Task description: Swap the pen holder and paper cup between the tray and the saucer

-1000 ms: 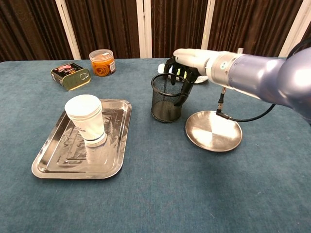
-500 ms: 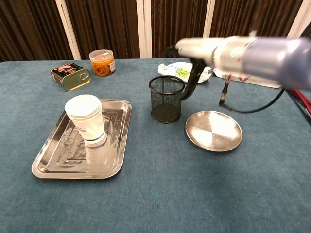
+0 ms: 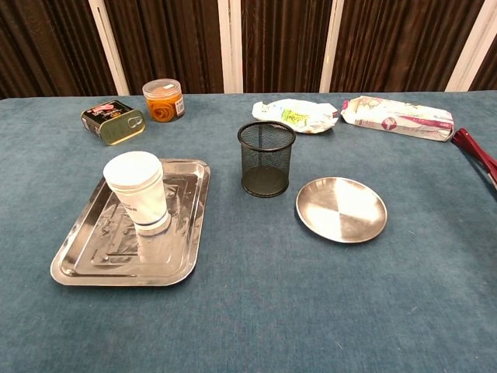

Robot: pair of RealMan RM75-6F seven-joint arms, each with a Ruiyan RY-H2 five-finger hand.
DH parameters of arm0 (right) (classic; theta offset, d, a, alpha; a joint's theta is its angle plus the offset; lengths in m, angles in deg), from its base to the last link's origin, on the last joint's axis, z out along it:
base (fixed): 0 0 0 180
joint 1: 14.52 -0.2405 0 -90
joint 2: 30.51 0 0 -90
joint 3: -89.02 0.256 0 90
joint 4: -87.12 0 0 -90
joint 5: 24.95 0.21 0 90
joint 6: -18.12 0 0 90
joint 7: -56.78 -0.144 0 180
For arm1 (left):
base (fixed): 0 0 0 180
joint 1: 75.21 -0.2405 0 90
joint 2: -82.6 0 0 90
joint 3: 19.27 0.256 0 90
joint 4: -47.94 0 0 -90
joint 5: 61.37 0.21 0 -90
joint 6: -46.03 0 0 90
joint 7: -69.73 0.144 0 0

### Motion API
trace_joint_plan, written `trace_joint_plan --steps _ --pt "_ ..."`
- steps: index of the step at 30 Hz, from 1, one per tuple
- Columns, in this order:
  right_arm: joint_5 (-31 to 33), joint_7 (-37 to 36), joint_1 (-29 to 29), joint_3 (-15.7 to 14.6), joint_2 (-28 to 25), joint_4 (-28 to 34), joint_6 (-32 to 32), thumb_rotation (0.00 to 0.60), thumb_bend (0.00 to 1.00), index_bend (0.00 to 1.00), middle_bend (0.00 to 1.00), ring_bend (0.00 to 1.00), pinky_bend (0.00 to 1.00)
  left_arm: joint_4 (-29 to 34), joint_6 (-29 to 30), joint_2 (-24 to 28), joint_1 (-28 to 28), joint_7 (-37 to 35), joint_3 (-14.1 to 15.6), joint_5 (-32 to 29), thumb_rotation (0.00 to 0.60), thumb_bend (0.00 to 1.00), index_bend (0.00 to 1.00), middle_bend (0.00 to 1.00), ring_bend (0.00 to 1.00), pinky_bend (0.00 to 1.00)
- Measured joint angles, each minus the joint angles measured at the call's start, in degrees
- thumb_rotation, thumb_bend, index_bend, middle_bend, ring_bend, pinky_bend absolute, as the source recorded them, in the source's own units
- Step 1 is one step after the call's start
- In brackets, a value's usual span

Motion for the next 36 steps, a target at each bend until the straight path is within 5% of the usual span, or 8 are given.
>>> trace_joint_plan --steps 6,15,21,29,36 --pt "-12.4 -9.2 10.0 -6.7 2.0 -11.1 -9.5 0.6 0.0 0.0 0.0 0.0 0.0 7.1 -8.3 1.1 5.9 8.8 -1.8 -2.8 0.6 0.12 0.04 0.0 0.0 0.1" --pt "-16.0 -14.0 14.6 -5.9 4.5 -17.0 -12.0 0.6 0.0 0.0 0.0 0.0 0.0 13.3 -22.8 -2.9 18.9 21.7 -5.9 -19.7 0.6 0.05 0.05 0.0 0.0 0.06" --pt "-15.2 -14.6 15.4 -4.4 4.0 -16.9 -10.1 0.6 0.0 0.0 0.0 0.0 0.0 10.7 -24.6 -13.0 25.7 28.7 -7.5 -28.9 0.6 0.04 0.05 0.0 0.0 0.06" --pt "-15.0 -15.0 16.2 -2.8 3.7 -16.9 -8.8 0.6 0.0 0.0 0.0 0.0 0.0 2.6 -24.1 -23.7 31.0 30.3 -8.3 -31.7 0.6 0.04 0.05 0.0 0.0 0.07" --pt "-15.4 -15.8 17.1 -1.6 3.6 -16.7 -8.8 0.6 0.0 0.0 0.0 0.0 0.0 -1.1 -22.0 -27.9 32.7 30.5 -7.7 -31.1 0.6 0.08 0.13 0.04 0.11 0.29"
